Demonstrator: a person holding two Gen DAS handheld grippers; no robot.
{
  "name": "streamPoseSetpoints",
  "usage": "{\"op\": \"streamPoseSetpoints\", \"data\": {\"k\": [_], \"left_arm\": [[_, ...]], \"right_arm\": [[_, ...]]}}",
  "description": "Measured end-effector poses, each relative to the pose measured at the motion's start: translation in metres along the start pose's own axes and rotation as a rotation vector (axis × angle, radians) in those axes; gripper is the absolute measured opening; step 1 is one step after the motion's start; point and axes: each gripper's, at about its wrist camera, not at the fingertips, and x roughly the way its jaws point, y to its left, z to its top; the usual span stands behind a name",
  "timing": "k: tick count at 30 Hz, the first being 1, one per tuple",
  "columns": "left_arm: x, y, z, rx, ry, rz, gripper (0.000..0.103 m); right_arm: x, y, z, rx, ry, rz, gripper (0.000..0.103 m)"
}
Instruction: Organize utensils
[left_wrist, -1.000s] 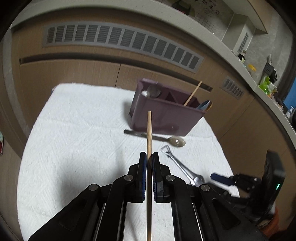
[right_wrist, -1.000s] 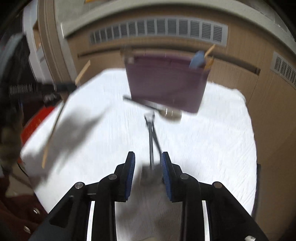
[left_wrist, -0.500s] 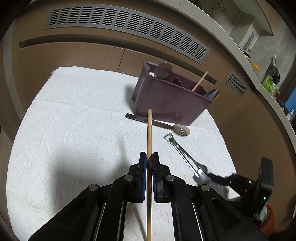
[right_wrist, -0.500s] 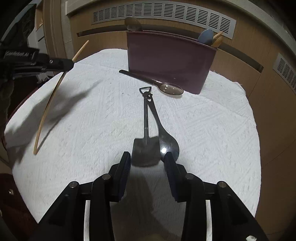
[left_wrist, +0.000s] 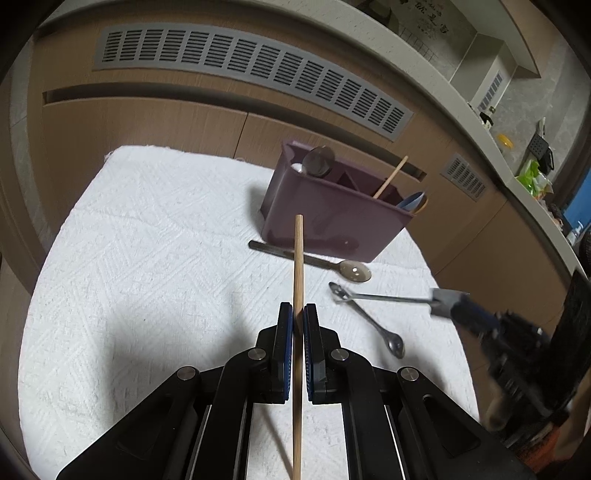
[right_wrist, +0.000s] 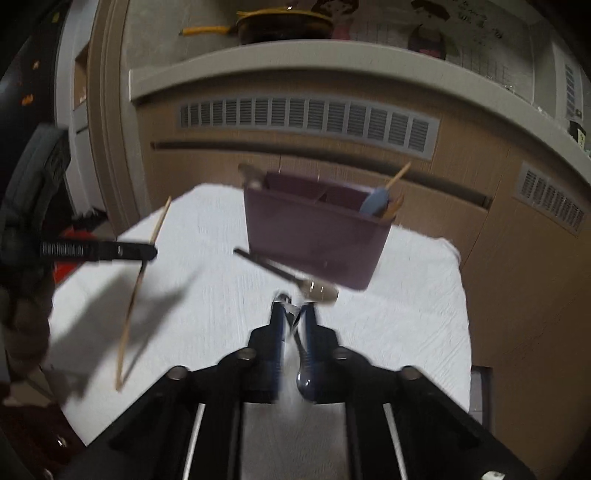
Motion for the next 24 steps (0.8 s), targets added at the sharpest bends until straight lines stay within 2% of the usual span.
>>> {"op": "streamPoseSetpoints", "data": {"k": [5, 10, 13, 14, 15, 20, 21, 24], "left_arm": [[-0.005, -0.004, 0.002, 0.010, -0.017, -0.003, 0.006], [-0.005, 0.001, 0.001, 0.001, -0.014, 0.002, 0.006], [-0.004, 0.008, 0.001, -0.014, -0.010, 0.004, 0.006], [-0.002, 0.009, 0.001, -0.021, -0.006, 0.002, 0.006], [0.000, 0.010, 0.000, -0.025, 0.000, -0.001, 0.006], [0.013, 0.007, -0.003, -0.025, 0.028, -0.010, 0.006], [0.013, 0.006, -0.003, -0.021, 0.028, -0.010, 0.006], [0.009, 0.005, -0.003, -0.010, 0.013, -0.006, 0.006]], "right_arm": [[0.009, -0.002, 0.015, 0.024, 0.002, 0.021, 0.006], [0.020, -0.006, 0.010, 0.046, 0.043, 0.045, 0.006], [0.017, -0.017, -0.004, 0.045, 0.103, 0.095, 0.016], [0.016, -0.018, -0.012, 0.033, 0.120, 0.093, 0.024], [0.015, -0.018, -0.021, 0.019, 0.133, 0.085, 0.027], [0.024, -0.011, -0.037, -0.007, 0.192, 0.100, 0.027], [0.029, -0.011, -0.035, 0.004, 0.192, 0.093, 0.027], [0.056, -0.026, -0.019, 0.142, 0.176, 0.102, 0.027]]}}
